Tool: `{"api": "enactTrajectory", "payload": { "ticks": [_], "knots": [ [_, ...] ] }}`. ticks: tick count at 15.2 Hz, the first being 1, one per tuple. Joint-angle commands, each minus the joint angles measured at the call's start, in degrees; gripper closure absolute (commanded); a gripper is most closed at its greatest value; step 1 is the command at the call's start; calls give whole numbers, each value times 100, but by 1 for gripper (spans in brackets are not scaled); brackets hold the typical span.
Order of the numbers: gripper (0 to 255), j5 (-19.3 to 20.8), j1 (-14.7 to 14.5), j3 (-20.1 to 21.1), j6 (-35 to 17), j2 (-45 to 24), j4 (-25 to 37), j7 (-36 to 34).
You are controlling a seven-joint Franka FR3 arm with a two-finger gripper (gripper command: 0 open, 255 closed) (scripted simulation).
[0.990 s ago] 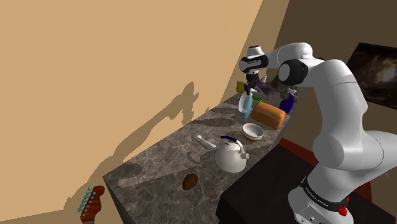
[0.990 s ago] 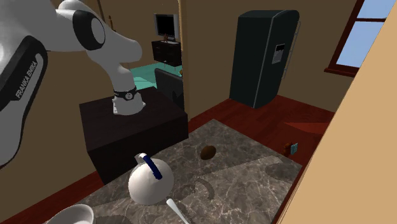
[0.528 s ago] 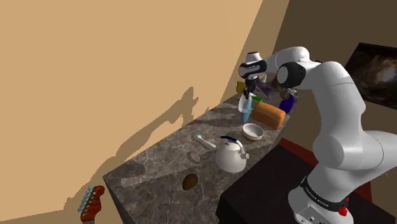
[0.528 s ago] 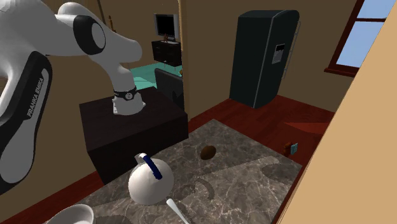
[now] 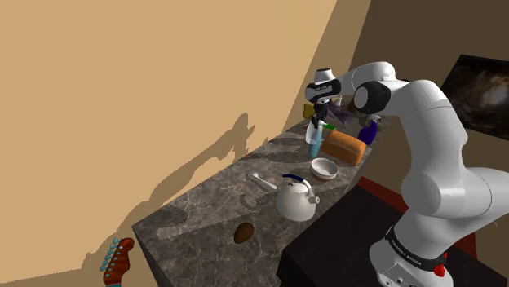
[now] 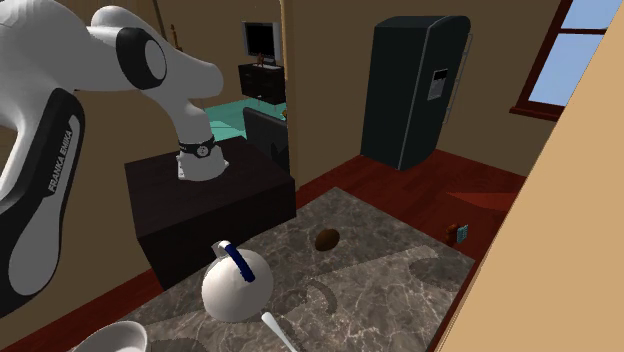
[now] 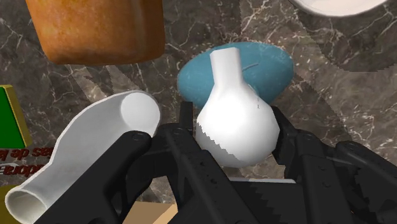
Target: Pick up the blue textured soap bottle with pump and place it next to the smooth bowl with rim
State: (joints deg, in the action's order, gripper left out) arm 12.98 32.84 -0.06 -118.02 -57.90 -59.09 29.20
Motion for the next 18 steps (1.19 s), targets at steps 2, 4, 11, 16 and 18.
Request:
{"api": "enactTrajectory", "payload": {
  "ticks": [2, 4, 11, 16, 18],
  "knots": [
    [0, 0, 0, 0, 0, 1, 4, 0],
    [0, 0, 0, 0, -1, 2, 2, 0],
    [0, -21, -71, 25, 420, 401, 14, 9],
    [0, -21, -71, 25, 420, 401, 14, 9],
    [0, -21, -71, 25, 420, 401, 14, 9]
  ]
}}
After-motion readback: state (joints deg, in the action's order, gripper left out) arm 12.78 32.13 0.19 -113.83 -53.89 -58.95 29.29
